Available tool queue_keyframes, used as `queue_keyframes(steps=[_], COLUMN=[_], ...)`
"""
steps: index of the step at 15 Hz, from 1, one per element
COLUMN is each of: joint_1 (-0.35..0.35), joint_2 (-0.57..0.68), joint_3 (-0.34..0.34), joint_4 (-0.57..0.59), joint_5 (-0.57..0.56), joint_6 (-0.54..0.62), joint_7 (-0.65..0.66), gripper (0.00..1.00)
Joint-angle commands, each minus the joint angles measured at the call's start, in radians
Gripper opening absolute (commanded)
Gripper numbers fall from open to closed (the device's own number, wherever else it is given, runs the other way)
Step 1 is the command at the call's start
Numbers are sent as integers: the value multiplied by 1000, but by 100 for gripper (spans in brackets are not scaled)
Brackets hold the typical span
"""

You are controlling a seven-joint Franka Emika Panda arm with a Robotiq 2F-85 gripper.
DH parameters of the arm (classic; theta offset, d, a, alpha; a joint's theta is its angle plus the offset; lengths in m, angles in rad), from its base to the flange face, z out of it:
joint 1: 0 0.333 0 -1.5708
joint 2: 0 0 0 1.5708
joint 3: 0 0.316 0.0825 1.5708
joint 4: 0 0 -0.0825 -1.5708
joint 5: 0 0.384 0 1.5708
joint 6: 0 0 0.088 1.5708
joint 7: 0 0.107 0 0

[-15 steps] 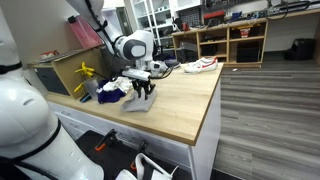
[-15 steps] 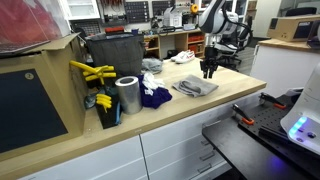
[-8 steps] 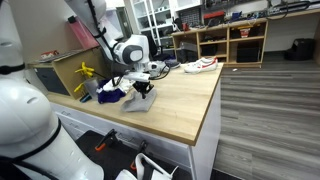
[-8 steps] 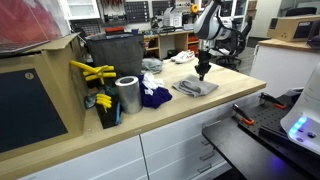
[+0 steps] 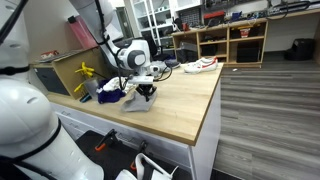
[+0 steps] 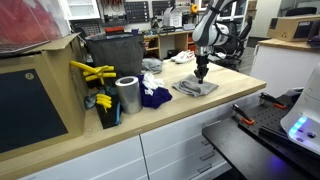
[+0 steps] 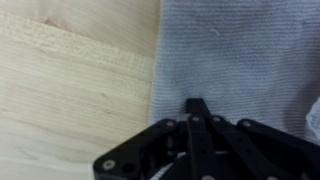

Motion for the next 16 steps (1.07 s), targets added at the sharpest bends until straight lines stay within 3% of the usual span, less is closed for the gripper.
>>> queue_keyframes(steps=[1,10,12,16], joint_1=[-16,-51,-66,-103], joint_2=[16,18,14,-21], joint_3=[-28,-175,-182,-133], joint_4=[14,8,-7,-25], joint_5=[-66,-220,-221,-166], joint_6=[26,143,136,115], joint_7=[4,80,86,59], gripper=[0,0,0,0])
